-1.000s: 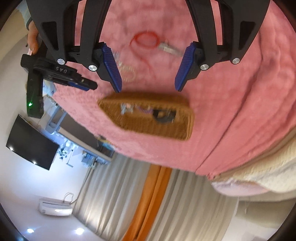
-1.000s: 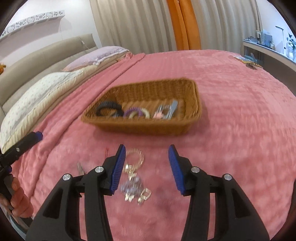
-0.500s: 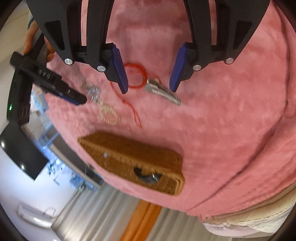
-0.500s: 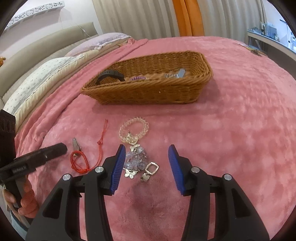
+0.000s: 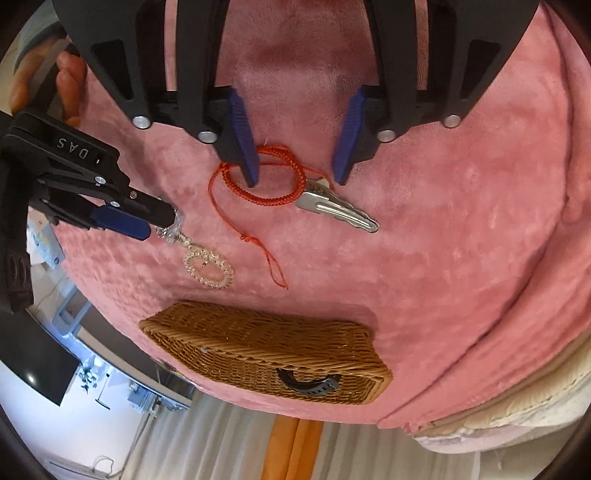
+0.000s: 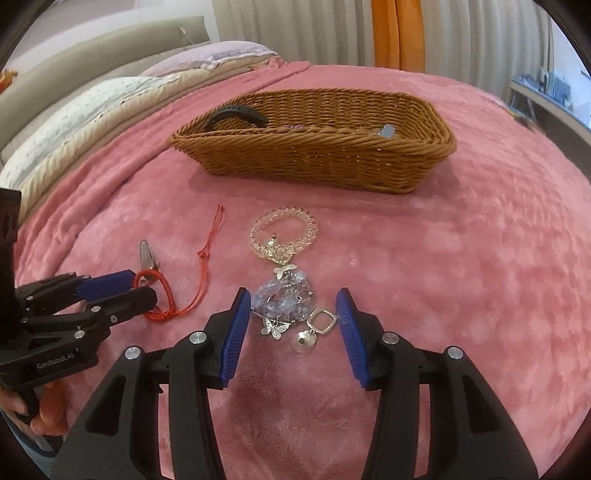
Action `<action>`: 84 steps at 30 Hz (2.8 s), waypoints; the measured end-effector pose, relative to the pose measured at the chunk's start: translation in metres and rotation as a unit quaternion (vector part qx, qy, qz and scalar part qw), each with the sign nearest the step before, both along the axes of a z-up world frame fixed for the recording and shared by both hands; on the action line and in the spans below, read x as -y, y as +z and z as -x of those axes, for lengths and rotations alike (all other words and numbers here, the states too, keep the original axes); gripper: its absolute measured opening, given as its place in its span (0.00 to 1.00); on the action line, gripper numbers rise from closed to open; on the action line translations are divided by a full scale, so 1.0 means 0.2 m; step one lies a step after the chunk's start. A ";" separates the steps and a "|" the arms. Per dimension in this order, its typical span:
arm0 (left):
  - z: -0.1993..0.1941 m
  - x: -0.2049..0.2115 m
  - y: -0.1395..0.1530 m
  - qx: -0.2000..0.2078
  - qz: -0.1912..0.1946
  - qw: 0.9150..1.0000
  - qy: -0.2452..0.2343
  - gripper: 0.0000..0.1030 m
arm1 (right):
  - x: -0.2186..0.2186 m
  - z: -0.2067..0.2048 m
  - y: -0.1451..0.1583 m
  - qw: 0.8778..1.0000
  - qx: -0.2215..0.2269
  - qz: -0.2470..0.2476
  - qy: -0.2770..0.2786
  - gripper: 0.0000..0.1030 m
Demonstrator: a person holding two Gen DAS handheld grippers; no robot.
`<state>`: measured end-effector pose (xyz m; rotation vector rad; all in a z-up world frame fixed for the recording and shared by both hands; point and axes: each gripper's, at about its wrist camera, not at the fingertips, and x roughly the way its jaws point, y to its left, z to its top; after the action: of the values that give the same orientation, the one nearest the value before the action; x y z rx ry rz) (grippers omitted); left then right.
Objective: Organize jewelry
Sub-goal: 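Grasp the red cord key with the left tool while the right tool grasps the crystal charm keychain, then carry both items over the basket and open both tools to drop them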
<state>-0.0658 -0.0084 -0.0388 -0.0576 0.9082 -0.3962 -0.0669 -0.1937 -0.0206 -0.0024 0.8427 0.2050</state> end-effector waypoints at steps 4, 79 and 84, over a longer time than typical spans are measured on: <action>0.01 0.00 0.00 0.000 0.000 1.000 -0.008 0.14 | 0.00 -0.03 -0.02 1.000 -0.003 0.003 -0.013 0.45; -0.81 0.23 0.48 0.154 0.084 0.984 0.029 0.02 | 0.28 -0.83 0.28 0.995 0.045 -0.069 -0.061 0.15; -0.82 0.26 0.43 0.142 0.062 0.988 0.025 0.02 | 0.26 -0.83 0.25 0.996 0.032 -0.066 -0.058 0.15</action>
<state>0.0990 -0.0608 0.0479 -0.1345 0.6001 -0.4017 0.0999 -0.2462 0.0299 0.1625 0.7612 0.1501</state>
